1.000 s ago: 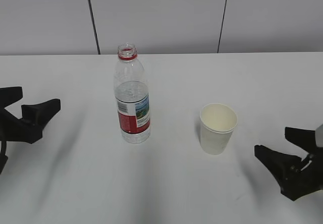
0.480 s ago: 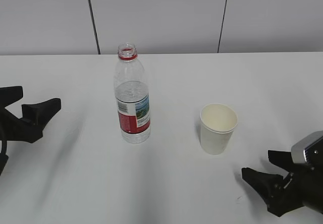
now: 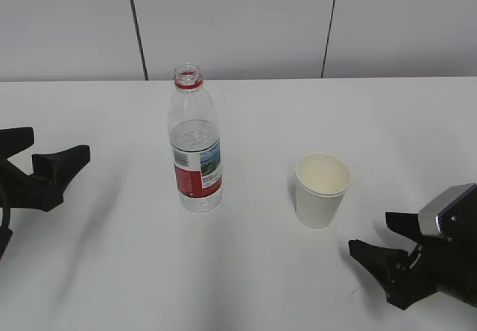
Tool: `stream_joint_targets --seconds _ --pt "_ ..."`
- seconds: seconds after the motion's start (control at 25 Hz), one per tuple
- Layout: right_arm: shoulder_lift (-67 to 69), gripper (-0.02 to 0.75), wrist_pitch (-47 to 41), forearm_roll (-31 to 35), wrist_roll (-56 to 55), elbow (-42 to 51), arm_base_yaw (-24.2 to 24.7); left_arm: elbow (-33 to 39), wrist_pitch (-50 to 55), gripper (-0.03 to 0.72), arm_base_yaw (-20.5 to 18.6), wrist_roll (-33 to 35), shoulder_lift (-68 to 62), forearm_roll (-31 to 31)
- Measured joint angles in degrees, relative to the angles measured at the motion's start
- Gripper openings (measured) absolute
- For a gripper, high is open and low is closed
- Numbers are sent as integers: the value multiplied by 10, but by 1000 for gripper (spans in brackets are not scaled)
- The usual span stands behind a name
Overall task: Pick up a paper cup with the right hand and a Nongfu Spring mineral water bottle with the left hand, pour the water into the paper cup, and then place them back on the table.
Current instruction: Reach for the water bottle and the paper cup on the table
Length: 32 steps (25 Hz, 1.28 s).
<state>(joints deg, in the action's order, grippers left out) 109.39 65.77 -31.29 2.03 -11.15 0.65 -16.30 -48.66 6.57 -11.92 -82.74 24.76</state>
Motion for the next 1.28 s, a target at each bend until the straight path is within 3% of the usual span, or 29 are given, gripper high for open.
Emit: stream_joint_targets --seconds 1.28 --pt "89 603 0 -84 -9 -134 0 0 0 568 0 -2 0 0"
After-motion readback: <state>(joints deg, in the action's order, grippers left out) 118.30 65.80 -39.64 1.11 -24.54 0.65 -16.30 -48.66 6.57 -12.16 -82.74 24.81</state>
